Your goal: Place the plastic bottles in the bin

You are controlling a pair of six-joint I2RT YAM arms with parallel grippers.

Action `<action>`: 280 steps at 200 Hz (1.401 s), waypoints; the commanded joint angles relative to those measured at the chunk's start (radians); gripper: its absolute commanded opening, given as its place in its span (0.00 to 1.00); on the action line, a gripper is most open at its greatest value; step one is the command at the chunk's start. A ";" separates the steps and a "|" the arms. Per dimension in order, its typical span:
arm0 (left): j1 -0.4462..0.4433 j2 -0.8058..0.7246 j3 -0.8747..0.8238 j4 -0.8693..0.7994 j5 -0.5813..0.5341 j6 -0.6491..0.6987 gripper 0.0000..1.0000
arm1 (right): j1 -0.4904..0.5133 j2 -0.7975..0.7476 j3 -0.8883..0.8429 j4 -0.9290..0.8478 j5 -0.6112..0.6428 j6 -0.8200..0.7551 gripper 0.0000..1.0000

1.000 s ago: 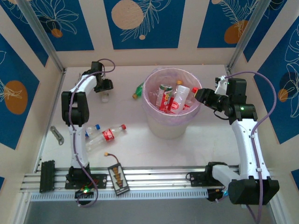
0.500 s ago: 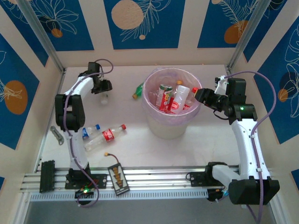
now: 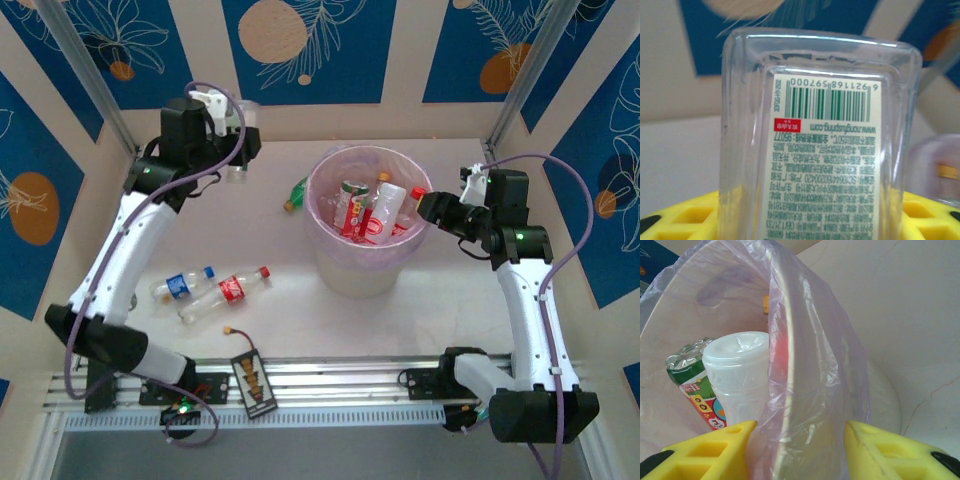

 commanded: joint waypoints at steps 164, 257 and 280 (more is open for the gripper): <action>-0.430 0.385 0.509 -0.292 0.258 0.260 0.14 | 0.014 -0.025 0.003 0.003 -0.014 0.017 0.49; -0.453 0.471 0.507 -0.351 0.427 0.329 0.20 | 0.008 -0.048 0.011 0.073 -0.063 0.064 0.49; -0.458 0.475 0.470 -0.338 0.465 0.336 0.22 | -0.011 -0.065 0.014 0.076 -0.068 0.091 0.59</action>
